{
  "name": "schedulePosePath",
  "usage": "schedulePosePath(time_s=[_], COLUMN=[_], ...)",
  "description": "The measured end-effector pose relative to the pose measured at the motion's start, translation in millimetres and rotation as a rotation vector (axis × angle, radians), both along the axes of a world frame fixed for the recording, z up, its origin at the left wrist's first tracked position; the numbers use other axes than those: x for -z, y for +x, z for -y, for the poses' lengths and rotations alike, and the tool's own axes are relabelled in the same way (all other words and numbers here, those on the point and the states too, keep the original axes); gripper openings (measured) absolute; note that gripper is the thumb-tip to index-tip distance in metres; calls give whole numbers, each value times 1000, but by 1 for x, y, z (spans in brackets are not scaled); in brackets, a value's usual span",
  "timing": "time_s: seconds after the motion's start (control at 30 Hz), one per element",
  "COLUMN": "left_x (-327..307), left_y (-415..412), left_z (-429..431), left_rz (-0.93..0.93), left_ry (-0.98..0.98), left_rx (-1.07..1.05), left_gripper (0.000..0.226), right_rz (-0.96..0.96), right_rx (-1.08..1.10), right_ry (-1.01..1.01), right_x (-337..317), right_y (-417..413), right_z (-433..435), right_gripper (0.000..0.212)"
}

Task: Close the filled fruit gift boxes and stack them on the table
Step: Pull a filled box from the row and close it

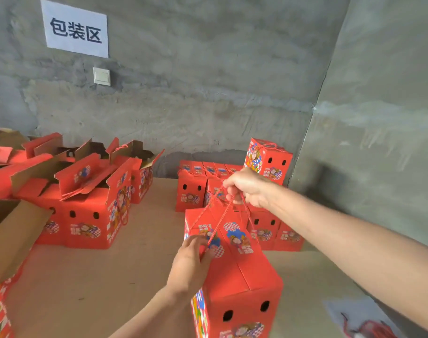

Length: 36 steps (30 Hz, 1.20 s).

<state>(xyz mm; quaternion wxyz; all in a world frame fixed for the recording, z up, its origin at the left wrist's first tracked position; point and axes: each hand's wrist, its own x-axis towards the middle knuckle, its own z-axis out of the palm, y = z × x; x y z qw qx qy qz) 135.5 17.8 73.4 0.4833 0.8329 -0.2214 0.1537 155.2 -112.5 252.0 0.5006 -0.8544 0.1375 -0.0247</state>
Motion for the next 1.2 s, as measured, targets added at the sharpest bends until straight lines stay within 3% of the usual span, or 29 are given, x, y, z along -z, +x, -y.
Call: schedulePosePath(time_s=[0.1,0.17,0.27,0.37,0.63,0.9,0.97,1.03,1.13,1.2], left_x=[-49,-74,-98,-109,-131,-105,-92,-71,-37,-11], left_y=[8,14,25,51,158,287,311,331,356,369], left_z=[6,13,23,36,101,186,207,226,237,246], left_rz=[-11,5,35,34,114,229,180,96,58,18], left_ry=[-195,-209,-100,17,165,520,558,526,542,588], left_rx=[151,337,494,541,415,-6,-1,51,140,124], left_gripper=[63,78,54,68,58,55,57,64,67,67], right_rz=[98,167,246,299,425,564,519,360,73,119], right_rx=[91,153,211,243,238,78,81,77,-106,-210], right_ry=[-51,-77,-96,-94,-51,-183,-363,-683,-957,-1126], right_x=[-51,-78,-108,-125,-137,-122,-106,-67,21,74], right_y=[16,27,41,61,154,271,285,295,302,309], right_z=[5,11,19,32,111,188,211,236,254,262], right_gripper=[24,26,25,24,23,31,24,21,76,77])
